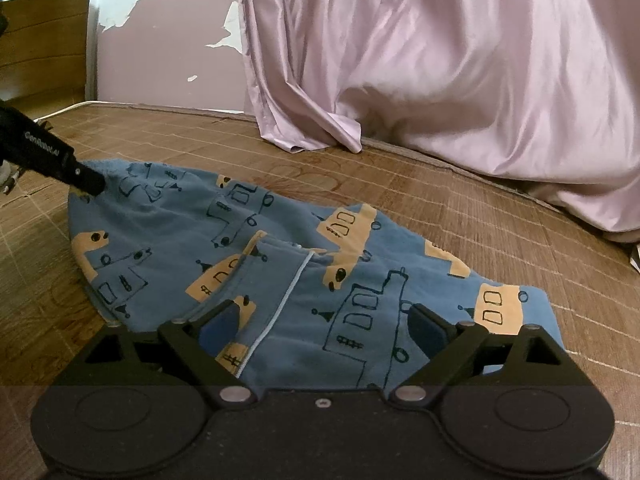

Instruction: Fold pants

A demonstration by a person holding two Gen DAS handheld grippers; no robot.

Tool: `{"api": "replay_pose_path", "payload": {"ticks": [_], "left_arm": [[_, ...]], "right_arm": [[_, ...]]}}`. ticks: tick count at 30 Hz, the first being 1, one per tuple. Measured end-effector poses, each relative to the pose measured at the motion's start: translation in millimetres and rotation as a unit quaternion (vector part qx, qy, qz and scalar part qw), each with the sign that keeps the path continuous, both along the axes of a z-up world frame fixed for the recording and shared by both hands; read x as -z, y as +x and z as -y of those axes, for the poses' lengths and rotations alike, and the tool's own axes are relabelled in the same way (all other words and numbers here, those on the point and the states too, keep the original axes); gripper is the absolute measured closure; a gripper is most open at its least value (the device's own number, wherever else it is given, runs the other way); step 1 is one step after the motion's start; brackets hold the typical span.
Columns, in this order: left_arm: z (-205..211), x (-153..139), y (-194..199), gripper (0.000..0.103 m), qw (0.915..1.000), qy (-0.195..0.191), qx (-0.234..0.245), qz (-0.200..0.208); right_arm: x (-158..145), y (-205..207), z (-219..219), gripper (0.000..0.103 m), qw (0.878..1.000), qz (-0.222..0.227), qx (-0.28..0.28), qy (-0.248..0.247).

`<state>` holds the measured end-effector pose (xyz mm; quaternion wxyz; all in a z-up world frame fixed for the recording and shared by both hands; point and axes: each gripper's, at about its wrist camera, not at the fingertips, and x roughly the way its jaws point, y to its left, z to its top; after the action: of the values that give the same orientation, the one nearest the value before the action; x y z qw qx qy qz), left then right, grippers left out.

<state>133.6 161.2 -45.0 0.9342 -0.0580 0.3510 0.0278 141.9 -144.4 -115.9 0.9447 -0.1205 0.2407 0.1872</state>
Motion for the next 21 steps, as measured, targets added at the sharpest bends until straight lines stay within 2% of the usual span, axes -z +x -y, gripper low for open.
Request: {"api": "replay_pose_path", "payload": {"ticks": [8,14,21], "left_arm": [[22.3,-23.2,1.5,0.083,0.9986,0.042,0.03,0.011],[48.5,-44.4,-0.2,0.083,0.9949,0.072,0.06,0.037],[94.5,-70.1,-2.4,0.084,0.9889,0.07,0.116,0.061]], "right_arm": [[-4.5,-4.0,2.5,0.01,1.0,0.001,-0.009,0.008],[-5.5,-2.6,5.6,0.01,1.0,-0.005,-0.006,0.019],[-30.1,0.4,26.3,0.01,0.999,-0.017,0.01,0.039]]}}
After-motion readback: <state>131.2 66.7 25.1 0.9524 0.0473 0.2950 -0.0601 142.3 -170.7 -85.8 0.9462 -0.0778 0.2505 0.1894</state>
